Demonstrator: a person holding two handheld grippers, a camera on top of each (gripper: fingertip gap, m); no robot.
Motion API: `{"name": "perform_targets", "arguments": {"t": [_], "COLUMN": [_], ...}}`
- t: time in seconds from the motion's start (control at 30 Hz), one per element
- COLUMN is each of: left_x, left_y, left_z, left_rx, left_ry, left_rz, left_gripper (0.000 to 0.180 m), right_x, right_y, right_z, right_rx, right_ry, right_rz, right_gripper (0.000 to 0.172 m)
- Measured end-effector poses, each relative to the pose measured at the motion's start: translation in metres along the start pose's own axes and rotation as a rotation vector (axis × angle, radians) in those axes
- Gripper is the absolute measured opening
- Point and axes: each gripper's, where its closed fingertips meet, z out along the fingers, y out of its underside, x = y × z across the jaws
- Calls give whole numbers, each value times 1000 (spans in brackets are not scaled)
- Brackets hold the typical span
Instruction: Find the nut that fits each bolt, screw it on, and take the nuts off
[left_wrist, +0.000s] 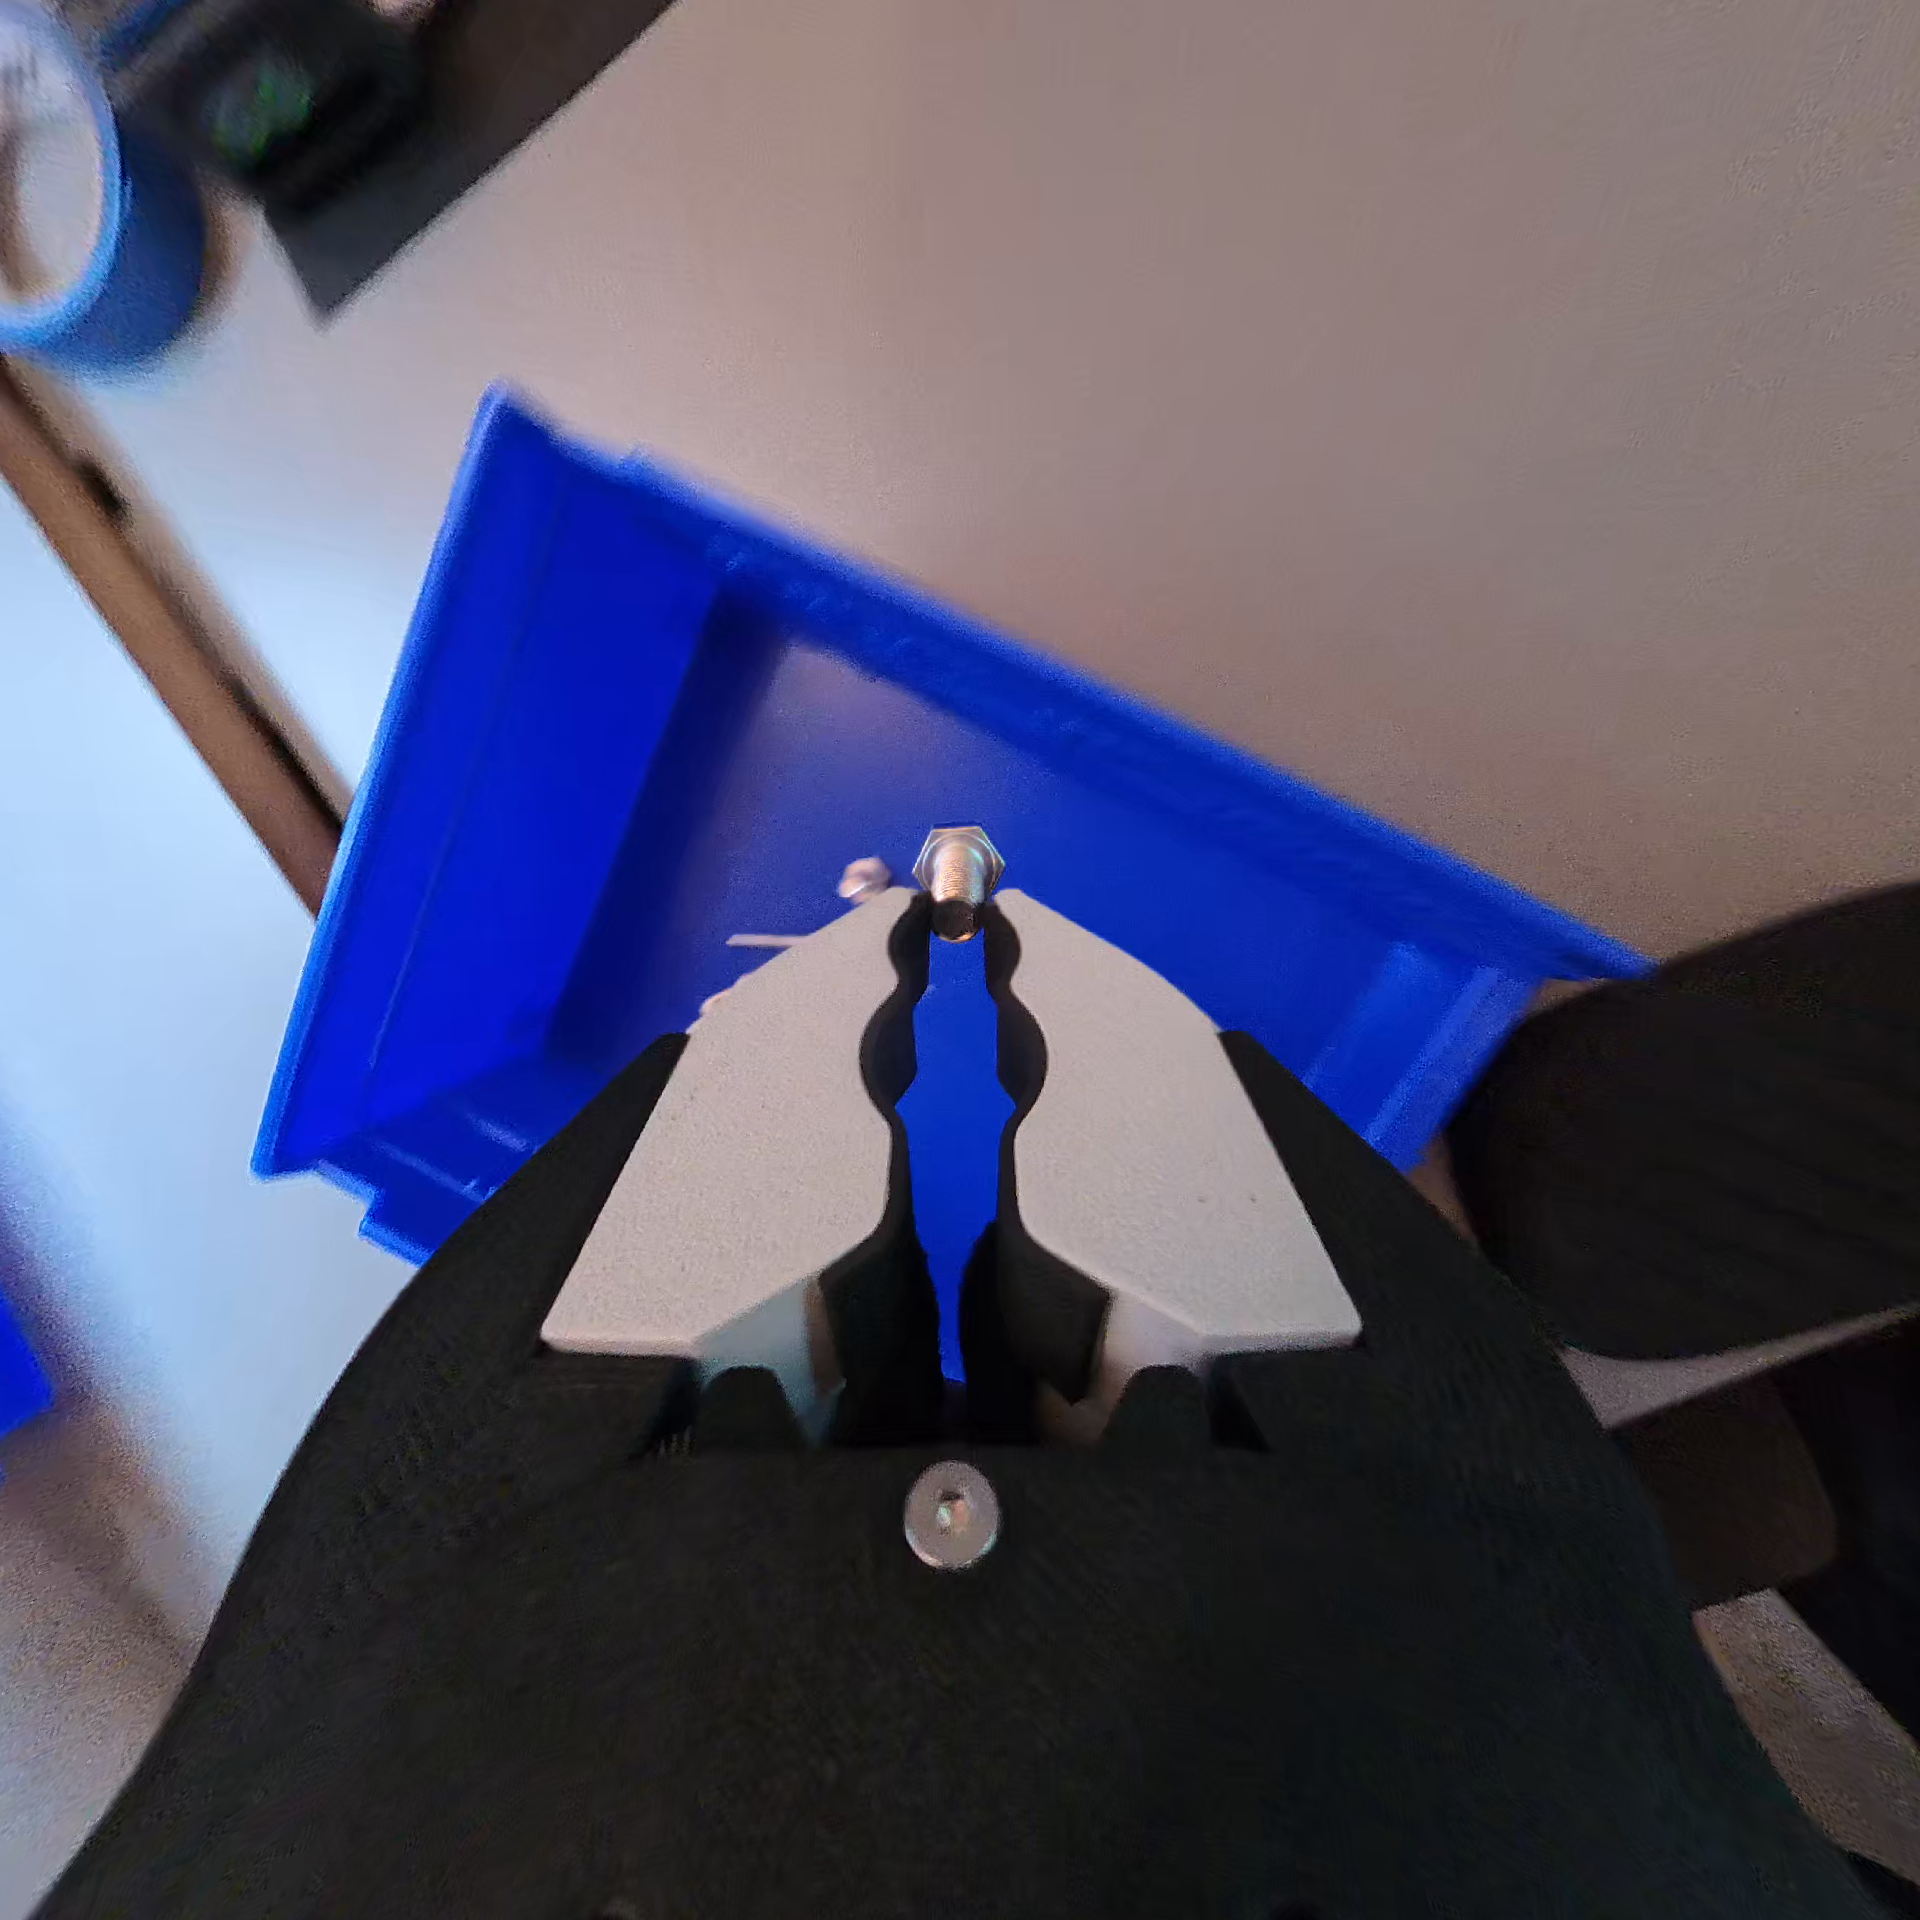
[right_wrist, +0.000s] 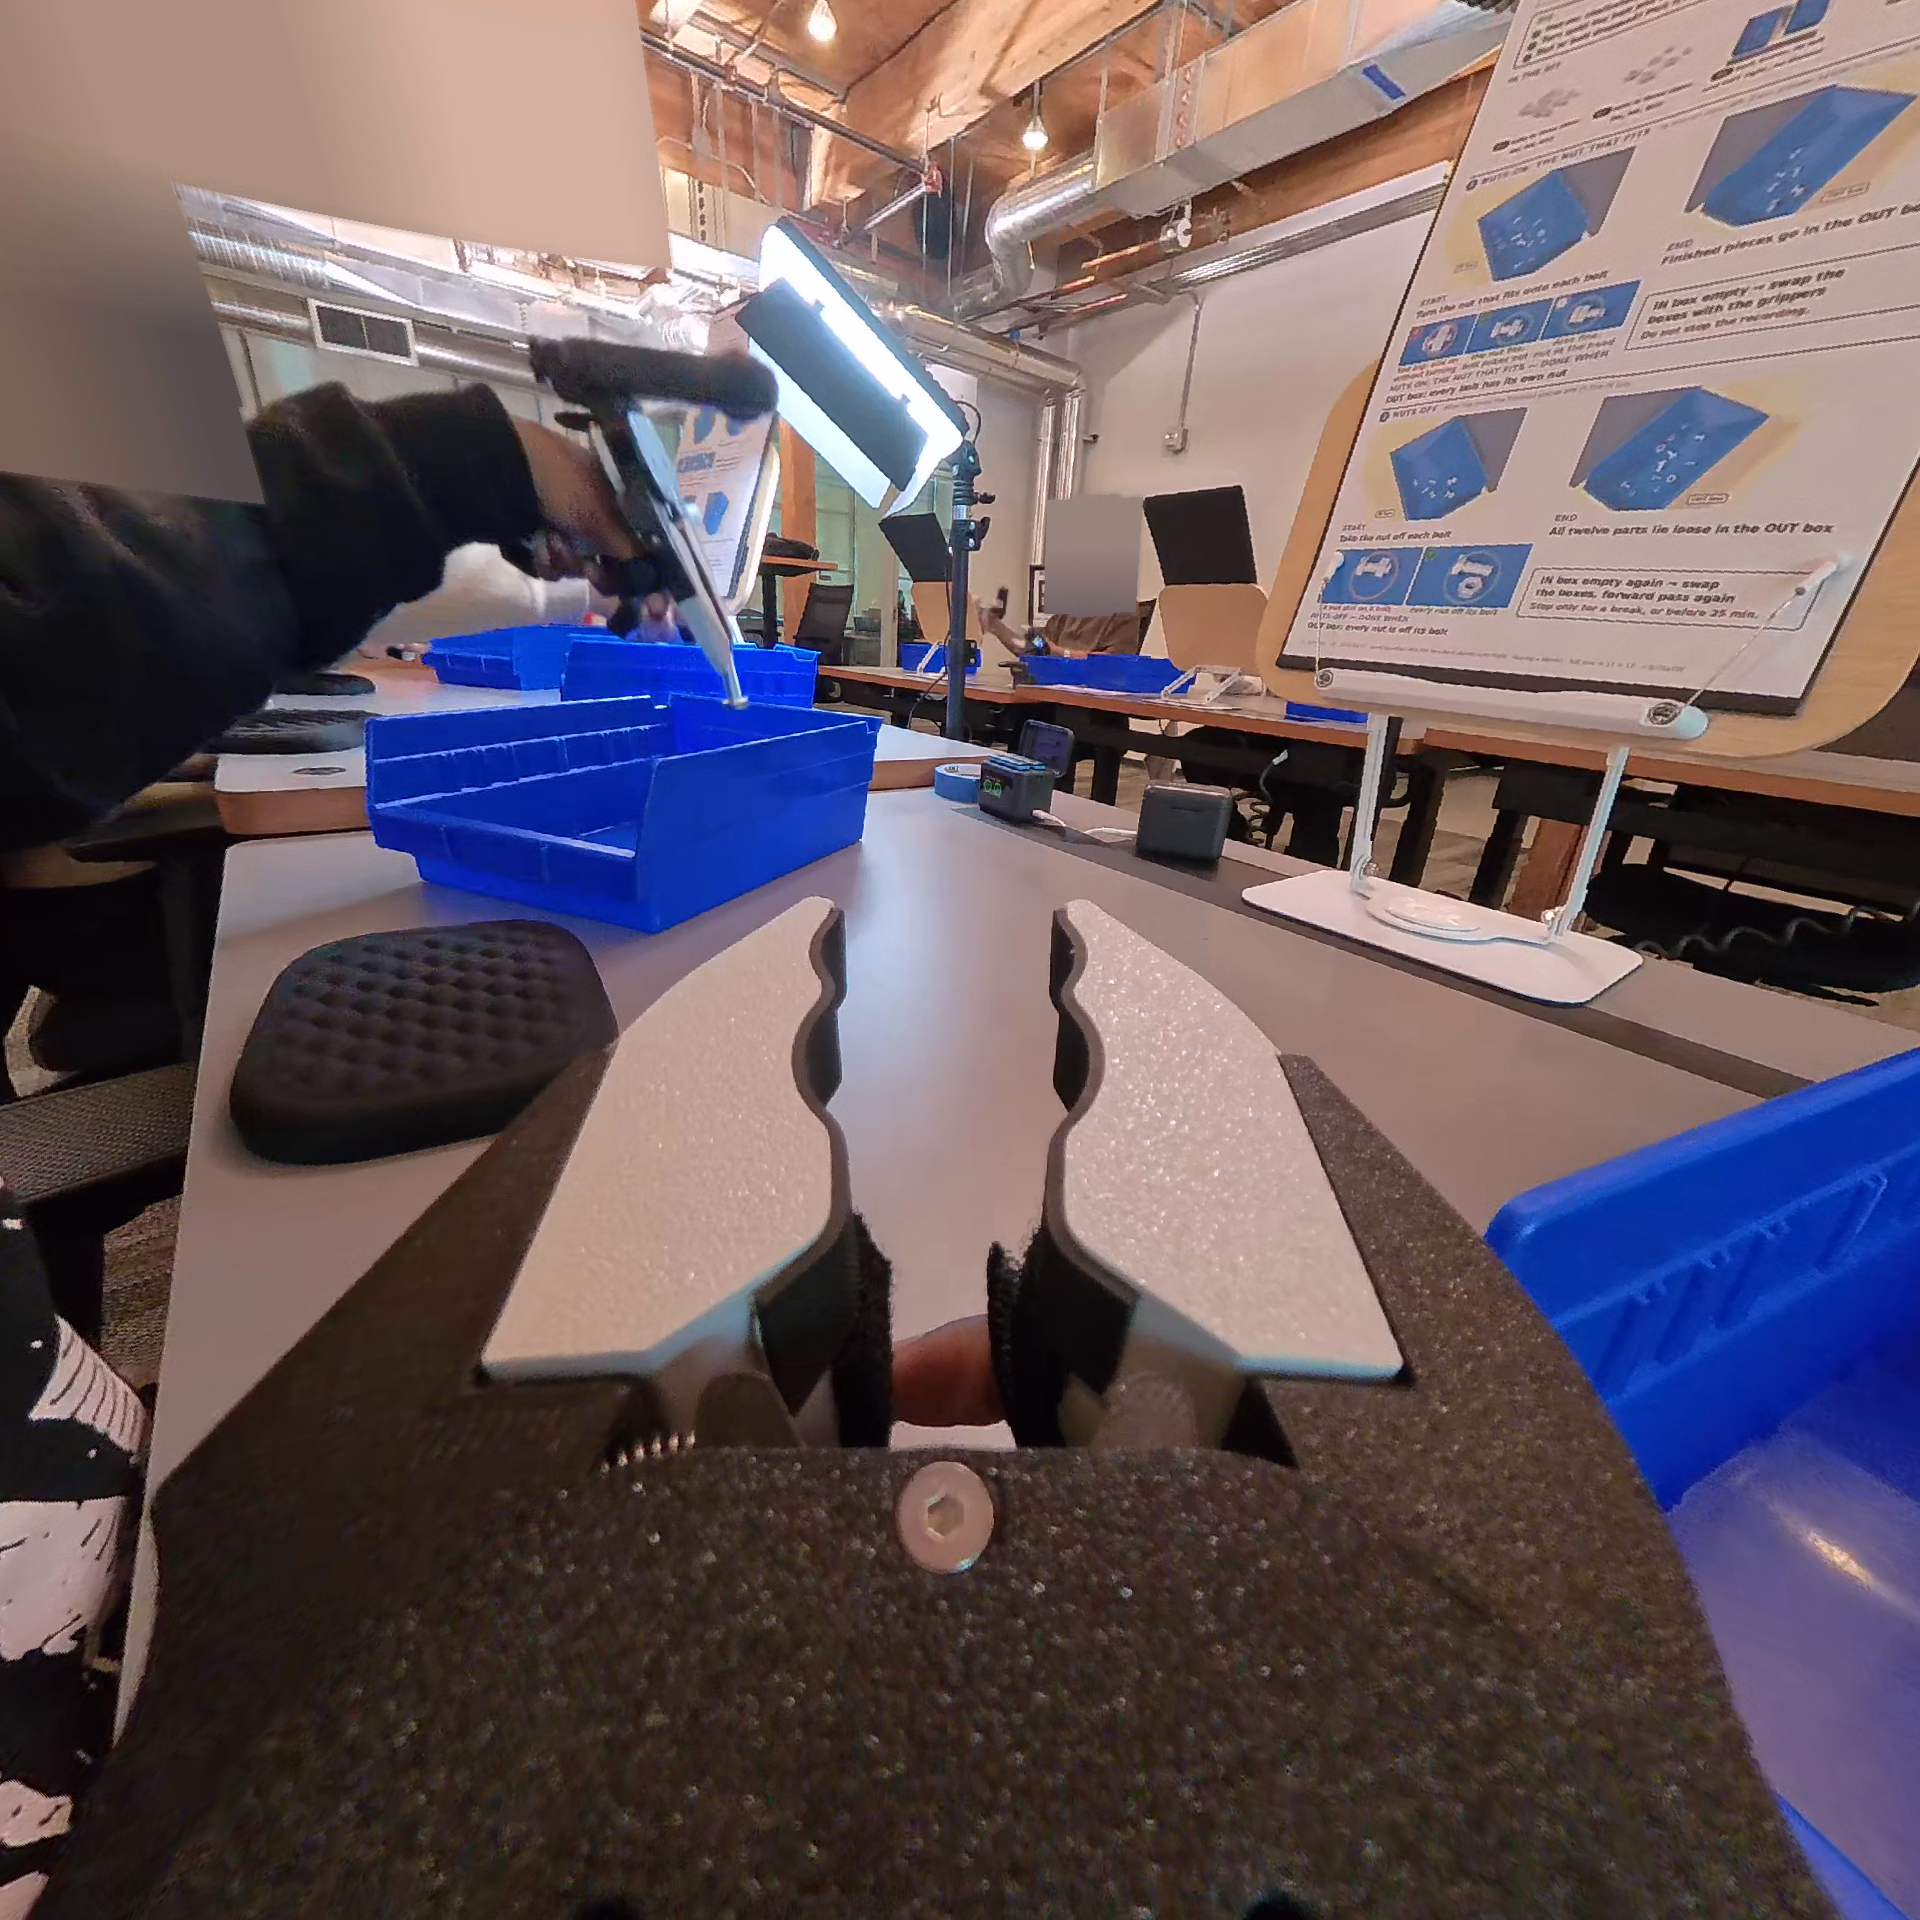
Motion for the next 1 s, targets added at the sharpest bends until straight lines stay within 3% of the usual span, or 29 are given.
{"name": "perform_targets", "arguments": {"t": [0.23,0.5,0.67,1.0], "left_x": [143,275,308,313], "left_y": [-33,-26,-22,-12], "left_z": [-18,37,65,82], "left_rx": [77,11,-13,-67], "left_ry": [145,254,307,347], "left_rz": [379,680,710,707], "left_gripper": [10,10,10,15], "right_x": [-1,-2,-3,-3], "right_y": [1,2,2,2], "right_z": [0,1,1,1], "right_rx": [-5,-13,-13,-14], "right_ry": [1,2,1,0], "right_rz": [-10,-21,-32,-33], "right_gripper": [38,38,38,37]}}
